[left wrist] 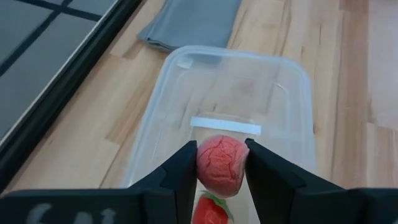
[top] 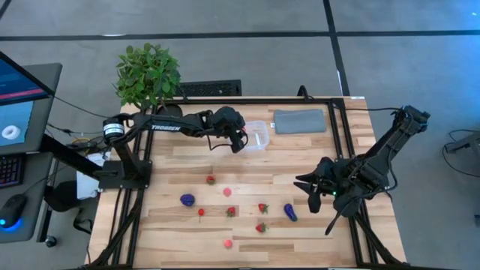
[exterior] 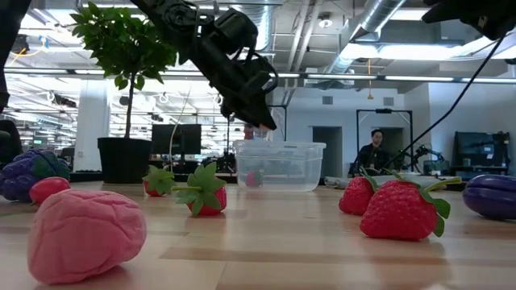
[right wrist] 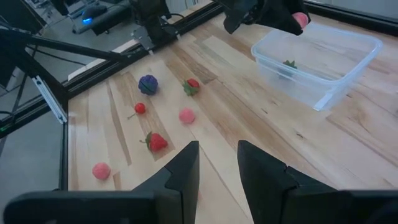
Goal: Pick and placing Produce into tupperware
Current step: Put the top apricot into the container, then put the eggplant into the container
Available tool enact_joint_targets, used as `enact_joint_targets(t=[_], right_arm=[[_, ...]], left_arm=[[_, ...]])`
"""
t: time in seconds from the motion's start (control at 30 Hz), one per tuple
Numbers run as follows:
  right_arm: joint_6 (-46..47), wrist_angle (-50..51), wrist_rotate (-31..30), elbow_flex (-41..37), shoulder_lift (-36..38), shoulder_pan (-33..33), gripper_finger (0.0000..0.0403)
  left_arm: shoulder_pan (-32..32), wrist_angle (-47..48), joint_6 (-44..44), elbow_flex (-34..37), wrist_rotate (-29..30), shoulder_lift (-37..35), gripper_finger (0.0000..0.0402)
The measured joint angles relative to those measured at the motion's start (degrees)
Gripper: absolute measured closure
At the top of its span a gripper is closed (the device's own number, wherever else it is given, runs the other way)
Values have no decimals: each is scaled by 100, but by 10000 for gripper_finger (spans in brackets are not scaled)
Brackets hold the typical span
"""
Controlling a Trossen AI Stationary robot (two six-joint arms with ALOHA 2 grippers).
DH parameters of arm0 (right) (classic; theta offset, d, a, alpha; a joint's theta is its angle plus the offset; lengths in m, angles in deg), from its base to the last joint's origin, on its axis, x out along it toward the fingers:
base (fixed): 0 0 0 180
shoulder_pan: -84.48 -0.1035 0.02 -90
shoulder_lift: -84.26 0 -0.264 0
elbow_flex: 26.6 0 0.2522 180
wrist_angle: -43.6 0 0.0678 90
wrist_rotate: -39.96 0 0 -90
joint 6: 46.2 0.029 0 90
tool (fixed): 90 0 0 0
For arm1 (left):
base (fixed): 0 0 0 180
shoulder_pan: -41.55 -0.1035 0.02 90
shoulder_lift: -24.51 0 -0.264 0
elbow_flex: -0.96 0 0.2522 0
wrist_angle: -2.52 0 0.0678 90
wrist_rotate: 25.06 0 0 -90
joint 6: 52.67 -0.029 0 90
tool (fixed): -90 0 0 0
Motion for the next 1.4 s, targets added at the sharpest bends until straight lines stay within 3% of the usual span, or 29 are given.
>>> enact_joint_targets(t=[0.53,0.73,0.9,1.2,1.4], right_arm=[[172,-32,65,0,0,-6,269],[1021,296,875,2,0,-332,268],[1780,520,951,2,-112,-936,270],[2359,64,1647,4,-1407,-1320,284],[2833,233,1655,473,-2377,-1309,287]], left_arm=[[25,-9,16,0,5,-2,218],[92,25,21,0,-622,-115,185],[182,88,-46,2,-1002,-343,173],[358,424,-286,2,-1042,-731,172],[473,776,-282,2,-1427,-977,172]])
